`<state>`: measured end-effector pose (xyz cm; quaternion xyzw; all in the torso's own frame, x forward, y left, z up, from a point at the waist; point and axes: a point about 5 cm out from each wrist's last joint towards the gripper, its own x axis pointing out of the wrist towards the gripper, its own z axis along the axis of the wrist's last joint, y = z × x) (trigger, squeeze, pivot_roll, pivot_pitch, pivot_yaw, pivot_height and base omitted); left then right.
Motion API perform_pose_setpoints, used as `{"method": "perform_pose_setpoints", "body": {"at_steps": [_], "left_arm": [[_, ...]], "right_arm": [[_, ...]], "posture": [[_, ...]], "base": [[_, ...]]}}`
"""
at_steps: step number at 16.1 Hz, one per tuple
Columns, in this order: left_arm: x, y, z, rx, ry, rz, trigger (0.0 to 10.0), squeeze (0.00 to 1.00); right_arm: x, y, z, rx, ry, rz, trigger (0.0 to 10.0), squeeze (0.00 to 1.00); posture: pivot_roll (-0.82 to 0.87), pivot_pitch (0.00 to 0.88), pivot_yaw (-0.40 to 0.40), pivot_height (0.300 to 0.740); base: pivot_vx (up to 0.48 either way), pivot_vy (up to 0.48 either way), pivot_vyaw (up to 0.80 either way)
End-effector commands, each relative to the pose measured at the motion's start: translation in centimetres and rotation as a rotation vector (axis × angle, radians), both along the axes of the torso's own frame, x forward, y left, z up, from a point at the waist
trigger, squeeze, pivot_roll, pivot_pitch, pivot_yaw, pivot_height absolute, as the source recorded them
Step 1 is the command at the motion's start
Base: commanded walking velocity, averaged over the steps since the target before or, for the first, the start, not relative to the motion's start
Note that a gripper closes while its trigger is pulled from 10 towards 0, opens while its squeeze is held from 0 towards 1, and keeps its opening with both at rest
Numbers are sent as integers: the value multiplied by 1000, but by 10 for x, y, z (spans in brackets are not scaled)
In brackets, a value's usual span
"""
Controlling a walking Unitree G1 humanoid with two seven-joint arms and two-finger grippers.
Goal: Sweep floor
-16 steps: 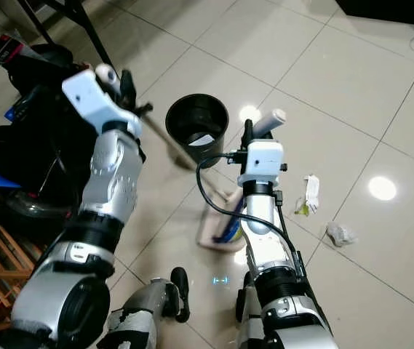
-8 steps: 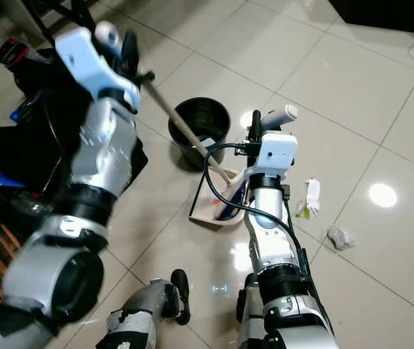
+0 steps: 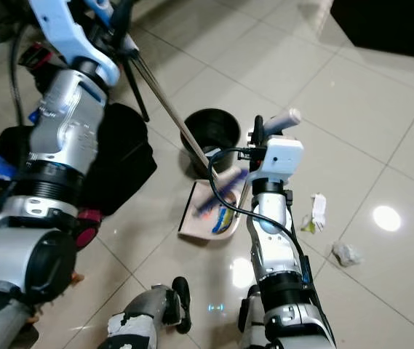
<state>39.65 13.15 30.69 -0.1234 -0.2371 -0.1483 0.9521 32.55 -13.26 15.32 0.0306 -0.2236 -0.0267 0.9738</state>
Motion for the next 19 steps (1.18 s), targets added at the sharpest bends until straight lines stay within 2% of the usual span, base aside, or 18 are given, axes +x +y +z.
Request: {"method": "perform_pose_setpoints", "body": {"at_steps": [1, 5, 6, 8, 9, 11, 13, 14, 17, 18, 19], "left_arm": [[-6, 14, 21, 11, -74, -5, 10000, 0], [-15, 35, 21, 154, -69, -26, 10000, 0], [-24, 49, 10, 260, -36, -35, 10000, 0], [-31, 62, 0, 325, -7, -18, 10000, 0], [-39, 79, -8, 358, 4, 53, 10000, 0], [-49, 99, -15, 389, 19, 148, 10000, 0], [-56, 109, -22, 413, 43, 202, 10000, 0], [-58, 112, -24, 421, 53, 219, 10000, 0], [-64, 110, -59, 474, 158, 248, 10000, 0], [-66, 106, -71, 471, 189, 242, 10000, 0], [-72, 93, -91, 478, 228, 227, 10000, 0]], "right_arm": [[-4, -1, 5, 14, -28, 7, 10000, 0], [-10, -9, 8, 21, -26, -8, 10000, 0], [-12, -15, 17, 33, -27, -18, 10000, 0], [-14, -20, 27, 49, -31, -16, 10000, 0], [-18, -24, 40, 67, -34, -14, 10000, 0], [-24, -32, 55, 96, -25, -18, 10000, 0], [-29, -37, 63, 125, 1, -24, 10000, 0], [-31, -39, 66, 135, 15, -25, 10000, 0], [-38, -44, 80, 136, 82, 3, 10000, 0], [-39, -45, 85, 126, 93, 16, 10000, 0], [-40, -47, 100, 110, 95, 42, 10000, 0]], "posture": [[60, 136, 112, 740], [61, 126, 123, 740], [54, 118, 132, 740], [38, 112, 135, 740], [28, 107, 132, 740], [6, 95, 120, 740], [2, 92, 115, 740], [0, 91, 113, 740], [-16, 83, 111, 740], [-23, 81, 109, 740], [-31, 76, 103, 740]], "base": [[0, 0, 0], [0, 0, 0], [0, 0, 0], [0, 0, 0], [0, 0, 0], [0, 0, 0], [0, 0, 0], [0, 0, 0], [0, 0, 0], [0, 0, 0], [0, 0, 0]]}}
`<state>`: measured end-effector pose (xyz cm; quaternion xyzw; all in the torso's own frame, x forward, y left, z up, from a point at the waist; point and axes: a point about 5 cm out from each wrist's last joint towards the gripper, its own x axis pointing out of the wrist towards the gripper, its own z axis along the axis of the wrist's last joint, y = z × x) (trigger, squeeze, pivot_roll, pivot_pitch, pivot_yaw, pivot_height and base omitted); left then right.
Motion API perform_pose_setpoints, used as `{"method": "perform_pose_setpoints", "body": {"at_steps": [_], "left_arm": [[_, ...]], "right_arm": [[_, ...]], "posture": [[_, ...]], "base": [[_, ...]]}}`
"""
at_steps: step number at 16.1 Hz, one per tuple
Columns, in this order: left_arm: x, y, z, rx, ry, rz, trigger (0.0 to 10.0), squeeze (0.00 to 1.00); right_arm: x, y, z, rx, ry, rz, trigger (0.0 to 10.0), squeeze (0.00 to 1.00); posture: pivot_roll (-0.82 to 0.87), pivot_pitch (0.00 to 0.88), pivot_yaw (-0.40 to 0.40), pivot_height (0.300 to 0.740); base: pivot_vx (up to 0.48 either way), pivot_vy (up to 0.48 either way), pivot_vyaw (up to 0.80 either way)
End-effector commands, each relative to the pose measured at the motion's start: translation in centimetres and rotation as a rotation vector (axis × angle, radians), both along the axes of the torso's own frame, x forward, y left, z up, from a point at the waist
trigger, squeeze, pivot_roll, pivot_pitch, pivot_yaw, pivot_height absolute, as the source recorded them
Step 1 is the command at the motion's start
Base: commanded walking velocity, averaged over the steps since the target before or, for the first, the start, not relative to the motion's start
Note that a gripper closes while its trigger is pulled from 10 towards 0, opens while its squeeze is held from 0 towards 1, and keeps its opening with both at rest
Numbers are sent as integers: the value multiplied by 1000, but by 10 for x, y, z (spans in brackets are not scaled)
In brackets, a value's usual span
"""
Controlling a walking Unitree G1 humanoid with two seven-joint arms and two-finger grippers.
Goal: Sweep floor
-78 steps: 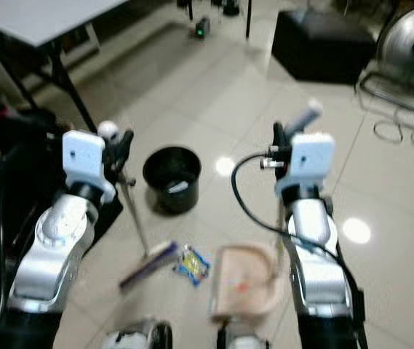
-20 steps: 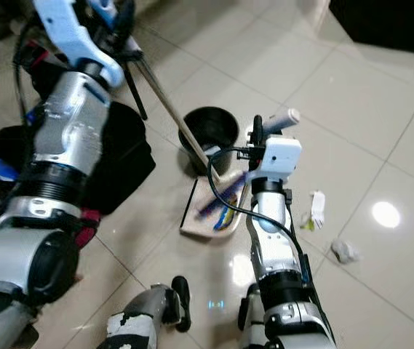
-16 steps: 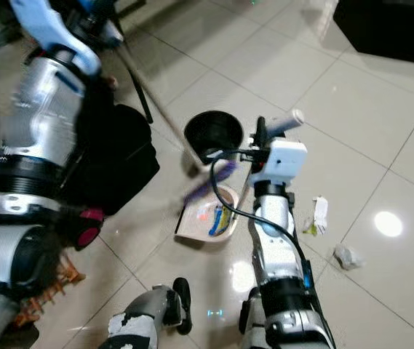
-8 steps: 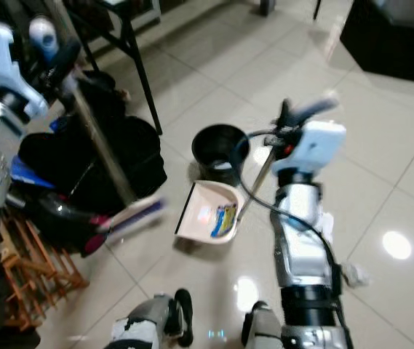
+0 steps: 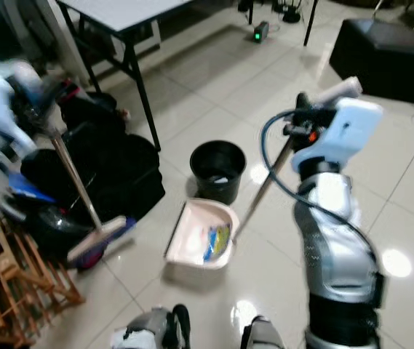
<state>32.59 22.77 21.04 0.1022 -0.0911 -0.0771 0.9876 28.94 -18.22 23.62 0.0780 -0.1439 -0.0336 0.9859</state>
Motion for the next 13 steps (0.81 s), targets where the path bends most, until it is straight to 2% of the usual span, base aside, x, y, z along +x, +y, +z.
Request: {"method": "perform_pose_setpoints", "body": {"at_steps": [1, 5, 7, 9, 13], "left_arm": [[-4, -10, -2, 8, -3, -3, 10000, 0], [-19, -38, -23, -5, 38, -51, 10000, 0], [-23, -44, -24, -21, 31, -60, 10000, 0], [-28, -54, -27, -25, 37, -62, 10000, 0], [-32, -55, -25, -28, 42, -48, 10000, 0]], "right_arm": [[-4, 3, 27, 3, -70, 36, 10000, 0], [1, -3, 68, -29, -118, 32, 10000, 0], [1, -6, 76, -9, -133, 27, 10000, 0], [0, -10, 86, 24, -139, 27, 10000, 0], [2, -13, 90, 32, -127, 24, 10000, 0]], "posture": [[-35, 74, 99, 740], [-48, 72, 82, 740], [-48, 72, 82, 740], [-39, 79, 82, 740], [-31, 81, 80, 740]], "base": [[0, 0, 0], [0, 0, 0], [0, 0, 0], [322, 0, 0], [358, 0, 0]]}}
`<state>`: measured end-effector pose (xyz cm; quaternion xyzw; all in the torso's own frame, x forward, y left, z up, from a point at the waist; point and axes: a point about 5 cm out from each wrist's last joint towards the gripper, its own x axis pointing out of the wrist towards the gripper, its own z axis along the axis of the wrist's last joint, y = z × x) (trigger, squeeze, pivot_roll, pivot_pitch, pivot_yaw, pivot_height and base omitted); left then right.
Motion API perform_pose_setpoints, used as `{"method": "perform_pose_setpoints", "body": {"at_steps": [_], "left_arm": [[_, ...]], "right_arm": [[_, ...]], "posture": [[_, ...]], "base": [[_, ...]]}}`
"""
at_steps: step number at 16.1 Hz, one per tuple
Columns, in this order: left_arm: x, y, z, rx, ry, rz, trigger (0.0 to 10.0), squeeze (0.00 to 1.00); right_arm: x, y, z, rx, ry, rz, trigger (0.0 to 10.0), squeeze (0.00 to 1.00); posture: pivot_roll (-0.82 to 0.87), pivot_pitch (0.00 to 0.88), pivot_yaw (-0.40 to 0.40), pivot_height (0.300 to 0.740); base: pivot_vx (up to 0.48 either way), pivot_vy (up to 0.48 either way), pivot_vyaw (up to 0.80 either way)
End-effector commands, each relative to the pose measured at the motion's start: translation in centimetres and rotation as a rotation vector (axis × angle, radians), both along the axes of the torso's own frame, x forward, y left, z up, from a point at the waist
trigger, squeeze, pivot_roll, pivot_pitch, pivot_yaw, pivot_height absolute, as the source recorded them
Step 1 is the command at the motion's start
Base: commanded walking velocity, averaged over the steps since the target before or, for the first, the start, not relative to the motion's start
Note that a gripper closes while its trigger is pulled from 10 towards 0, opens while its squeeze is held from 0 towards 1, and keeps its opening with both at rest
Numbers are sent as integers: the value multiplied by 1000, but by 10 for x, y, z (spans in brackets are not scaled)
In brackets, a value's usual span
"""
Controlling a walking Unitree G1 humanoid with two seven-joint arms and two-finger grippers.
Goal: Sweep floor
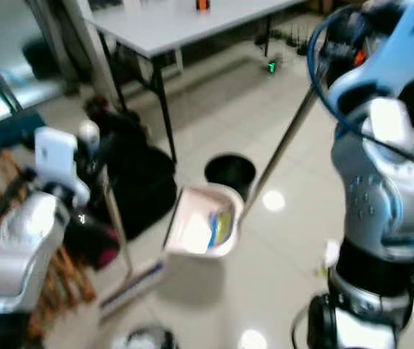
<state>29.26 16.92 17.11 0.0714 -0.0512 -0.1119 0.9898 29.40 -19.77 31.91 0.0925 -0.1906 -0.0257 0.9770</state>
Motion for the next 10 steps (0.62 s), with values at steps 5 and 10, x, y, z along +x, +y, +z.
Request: {"method": "perform_pose_setpoints", "body": {"at_steps": [5, 10], "left_arm": [[2, 5, 16, 15, -48, 32, 10000, 0], [2, -1, 14, 1, -42, 23, 10000, 0]], "right_arm": [[-2, 0, 11, 16, -25, 7, 10000, 0], [-3, -2, 11, 16, -25, -2, 10000, 0]], "posture": [[-35, 70, 81, 740], [-45, 57, 83, 740]], "base": [[392, 0, 0], [392, 0, 0]]}}
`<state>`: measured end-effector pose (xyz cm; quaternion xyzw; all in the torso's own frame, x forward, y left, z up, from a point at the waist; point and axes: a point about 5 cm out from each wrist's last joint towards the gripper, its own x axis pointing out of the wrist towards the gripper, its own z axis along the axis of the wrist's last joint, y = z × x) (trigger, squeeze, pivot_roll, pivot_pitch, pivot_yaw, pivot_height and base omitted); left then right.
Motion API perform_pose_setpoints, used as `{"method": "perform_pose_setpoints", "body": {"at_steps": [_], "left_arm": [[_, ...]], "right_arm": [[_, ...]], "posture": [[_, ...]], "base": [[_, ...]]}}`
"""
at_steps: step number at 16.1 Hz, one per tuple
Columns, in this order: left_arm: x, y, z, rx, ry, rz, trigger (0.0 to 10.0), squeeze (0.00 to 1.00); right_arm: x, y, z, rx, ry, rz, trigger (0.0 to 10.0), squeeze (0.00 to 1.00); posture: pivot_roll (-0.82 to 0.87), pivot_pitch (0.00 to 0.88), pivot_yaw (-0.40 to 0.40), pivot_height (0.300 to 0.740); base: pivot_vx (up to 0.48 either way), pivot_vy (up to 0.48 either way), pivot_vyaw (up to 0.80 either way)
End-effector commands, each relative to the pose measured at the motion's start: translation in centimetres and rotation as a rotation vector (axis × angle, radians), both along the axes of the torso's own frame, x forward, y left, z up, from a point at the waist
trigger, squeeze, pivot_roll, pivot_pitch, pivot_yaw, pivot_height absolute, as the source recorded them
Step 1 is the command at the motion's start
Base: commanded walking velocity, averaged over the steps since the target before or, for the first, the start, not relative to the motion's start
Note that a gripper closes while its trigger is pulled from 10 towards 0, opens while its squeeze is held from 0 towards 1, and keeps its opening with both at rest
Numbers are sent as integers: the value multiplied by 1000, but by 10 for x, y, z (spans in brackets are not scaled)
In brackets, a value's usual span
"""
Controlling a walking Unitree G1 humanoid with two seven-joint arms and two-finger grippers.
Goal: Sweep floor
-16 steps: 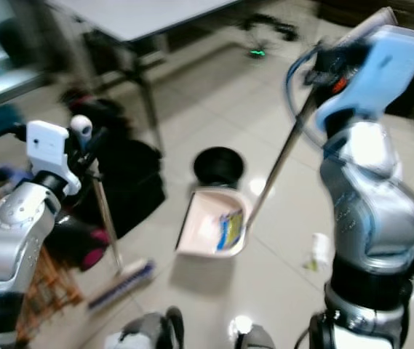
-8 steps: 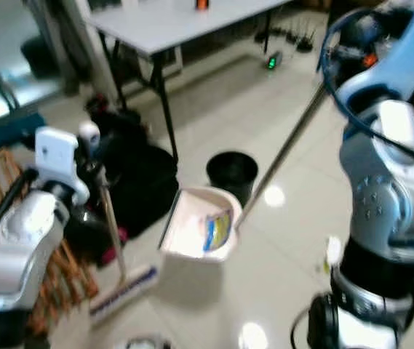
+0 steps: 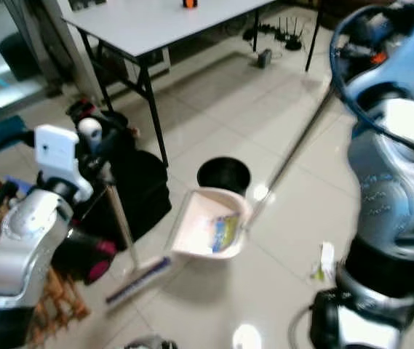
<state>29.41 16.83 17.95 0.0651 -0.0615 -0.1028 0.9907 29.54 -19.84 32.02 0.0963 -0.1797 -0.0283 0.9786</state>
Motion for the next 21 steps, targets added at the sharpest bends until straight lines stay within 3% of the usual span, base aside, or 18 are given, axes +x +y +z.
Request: {"method": "perform_pose_setpoints", "body": {"at_steps": [1, 10, 16, 21], "left_arm": [[0, -1, 5, 15, -20, 8, 10000, 0], [-3, 6, 2, 12, -15, 47, 10000, 0], [-2, 5, 2, 15, -12, 42, 10000, 0], [-5, 9, 0, 22, -2, 52, 10000, 0]], "right_arm": [[-5, -1, 10, 7, -49, -1, 10000, 0], [0, -4, 12, 22, -60, -14, 10000, 0], [0, -8, 12, 31, -64, -38, 10000, 0], [2, -4, 9, 23, -56, -22, 10000, 0]], "posture": [[-47, 54, 83, 740], [-36, 53, 63, 740], [-36, 52, 69, 740], [-27, 53, 61, 740]], "base": [[394, 0, 0], [395, 0, 0], [394, 0, -501], [397, 0, 0]]}}
